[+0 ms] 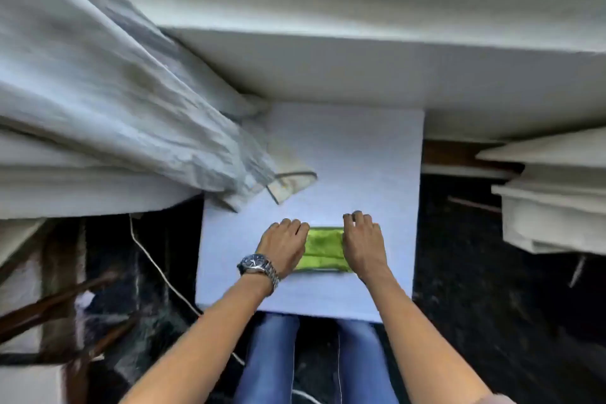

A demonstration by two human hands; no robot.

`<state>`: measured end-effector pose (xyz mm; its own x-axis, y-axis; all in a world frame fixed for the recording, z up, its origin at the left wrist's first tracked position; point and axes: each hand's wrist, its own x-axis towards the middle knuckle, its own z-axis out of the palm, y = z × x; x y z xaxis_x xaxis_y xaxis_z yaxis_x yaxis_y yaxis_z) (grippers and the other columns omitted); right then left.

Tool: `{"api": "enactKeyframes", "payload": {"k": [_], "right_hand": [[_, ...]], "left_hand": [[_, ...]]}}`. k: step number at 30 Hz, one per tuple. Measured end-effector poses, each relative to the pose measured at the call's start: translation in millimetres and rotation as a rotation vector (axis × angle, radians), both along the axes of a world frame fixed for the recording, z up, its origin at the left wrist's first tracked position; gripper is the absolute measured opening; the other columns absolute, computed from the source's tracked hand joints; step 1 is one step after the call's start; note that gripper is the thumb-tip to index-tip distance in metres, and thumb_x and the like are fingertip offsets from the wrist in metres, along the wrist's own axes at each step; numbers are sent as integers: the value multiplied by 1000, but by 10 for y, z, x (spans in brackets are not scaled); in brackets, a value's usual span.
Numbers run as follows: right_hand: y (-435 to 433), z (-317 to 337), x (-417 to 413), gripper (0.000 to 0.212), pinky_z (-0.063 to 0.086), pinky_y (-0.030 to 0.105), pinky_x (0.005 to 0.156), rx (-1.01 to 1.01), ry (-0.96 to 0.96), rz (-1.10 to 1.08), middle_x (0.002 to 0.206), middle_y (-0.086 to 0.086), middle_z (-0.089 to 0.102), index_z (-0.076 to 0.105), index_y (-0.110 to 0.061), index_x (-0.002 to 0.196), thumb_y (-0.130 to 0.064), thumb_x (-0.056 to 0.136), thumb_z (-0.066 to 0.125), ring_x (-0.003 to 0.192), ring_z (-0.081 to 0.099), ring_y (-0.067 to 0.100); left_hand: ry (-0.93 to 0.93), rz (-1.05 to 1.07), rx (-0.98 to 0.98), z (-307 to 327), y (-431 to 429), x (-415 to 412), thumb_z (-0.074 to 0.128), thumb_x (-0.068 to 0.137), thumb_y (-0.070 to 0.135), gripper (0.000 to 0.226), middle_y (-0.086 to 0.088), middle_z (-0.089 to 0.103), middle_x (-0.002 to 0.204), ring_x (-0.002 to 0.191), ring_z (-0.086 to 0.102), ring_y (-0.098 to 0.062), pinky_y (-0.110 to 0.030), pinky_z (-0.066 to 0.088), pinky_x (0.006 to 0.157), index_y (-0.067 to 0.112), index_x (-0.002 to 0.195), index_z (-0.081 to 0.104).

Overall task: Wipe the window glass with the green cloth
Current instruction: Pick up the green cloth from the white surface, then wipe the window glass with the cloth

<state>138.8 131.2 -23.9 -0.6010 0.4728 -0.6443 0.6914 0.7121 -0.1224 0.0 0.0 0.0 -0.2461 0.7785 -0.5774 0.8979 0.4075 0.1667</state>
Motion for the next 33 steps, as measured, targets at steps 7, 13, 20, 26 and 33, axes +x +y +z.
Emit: {"api": "enactKeyframes", "payload": {"k": [7,13,20,26,33], "right_hand": [[-285,-933,268,40,51,42,84,-1,-82,51,113,13,66,55,-5,126,3,87,57,110,61,34],[-282,-902,244,34,43,41,91,-105,-124,2,125,14,57,54,-8,122,-2,89,52,120,50,33],[285,-95,-86,35,43,39,68,-592,138,-231,89,5,59,50,-15,116,-2,85,60,83,55,30],[922,1233,-460,50,52,37,88,-425,438,-287,117,-3,70,47,-33,127,-1,89,56,105,64,24],[1863,3822,-1376,32,55,36,84,38,1038,-134,119,2,60,61,-19,116,-2,91,71,100,67,24]], "left_hand": [[-167,-41,-309,-1230,-333,695,66,88,46,79,-15,33,157,137,40,-37,-49,44,104,11,149,30],[-3,12,-203,-1295,-259,758,79,65,67,103,-6,62,128,105,63,-28,-43,56,82,13,145,46],[-337,270,-133,-848,130,287,81,72,53,82,-6,50,127,115,54,-29,-38,46,89,21,139,47],[-515,501,45,399,651,-281,75,78,53,58,-6,59,128,120,52,-26,-37,44,105,18,123,65],[-753,640,600,2668,1548,-1089,78,85,20,27,9,71,88,81,66,-7,-33,56,77,22,100,56]]}}
